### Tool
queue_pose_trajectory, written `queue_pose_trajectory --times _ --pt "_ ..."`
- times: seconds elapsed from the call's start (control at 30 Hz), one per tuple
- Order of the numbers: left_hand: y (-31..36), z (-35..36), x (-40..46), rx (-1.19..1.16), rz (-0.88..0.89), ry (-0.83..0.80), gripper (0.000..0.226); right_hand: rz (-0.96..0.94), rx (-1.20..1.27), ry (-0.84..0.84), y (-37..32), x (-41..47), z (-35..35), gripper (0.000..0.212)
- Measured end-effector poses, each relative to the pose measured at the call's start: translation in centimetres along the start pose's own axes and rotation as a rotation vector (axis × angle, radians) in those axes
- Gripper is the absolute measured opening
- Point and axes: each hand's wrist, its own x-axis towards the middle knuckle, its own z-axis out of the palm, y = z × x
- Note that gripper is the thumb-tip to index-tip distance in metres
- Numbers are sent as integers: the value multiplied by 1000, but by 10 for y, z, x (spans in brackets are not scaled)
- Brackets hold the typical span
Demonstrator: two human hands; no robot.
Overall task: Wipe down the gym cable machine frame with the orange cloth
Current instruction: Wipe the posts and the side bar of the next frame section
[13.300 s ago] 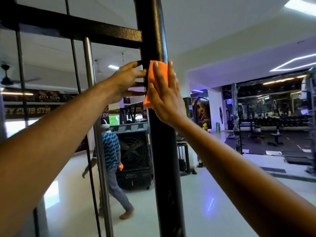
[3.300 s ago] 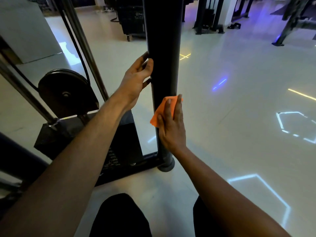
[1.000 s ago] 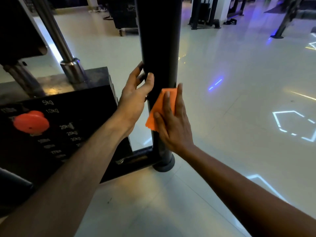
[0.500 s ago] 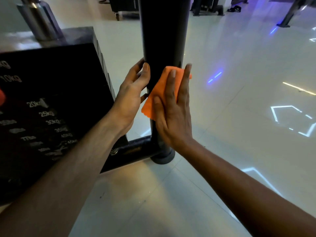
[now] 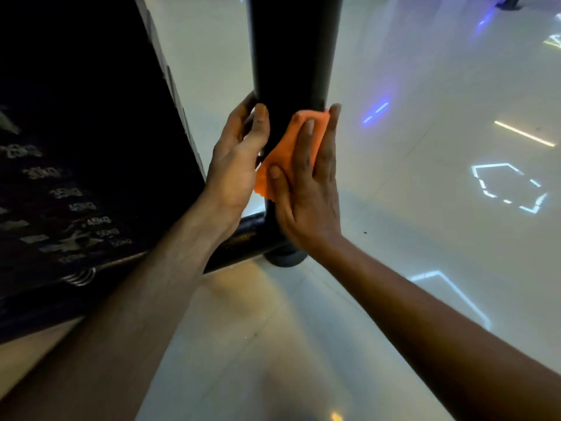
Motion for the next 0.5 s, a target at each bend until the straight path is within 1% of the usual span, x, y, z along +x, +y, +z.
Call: queue_pose_trajectory --times 0.07,0.1,0.17,0.23,0.33,0.37,0.43,0.5 --pt "-7 1 -4 8 -7 17 47 -64 -98 -104 15 -28 7 89" --pt "-10 1 -6 9 -11 20 47 -68 -115 -145 20 -39 8 88" --pt "-14 0 -7 9 -17 11 46 -64 -81 -167 22 -45 6 88" --pt "-18 -2 -6 9 -21 -13 45 -20 -12 -96 8 -28 1 86" --pt "-20 -5 -5 -10 -16 -43 45 70 124 41 -7 8 -1 75" --pt "-20 -6 -4 -14 -16 -49 45 76 131 56 -7 10 -1 75" --pt "-18 -6 -4 -1 -26 -50 45 40 54 -9 2 -8 2 84" --pt "-19 -6 -7 4 -27 -42 44 -5 -30 -158 21 -42 7 91"
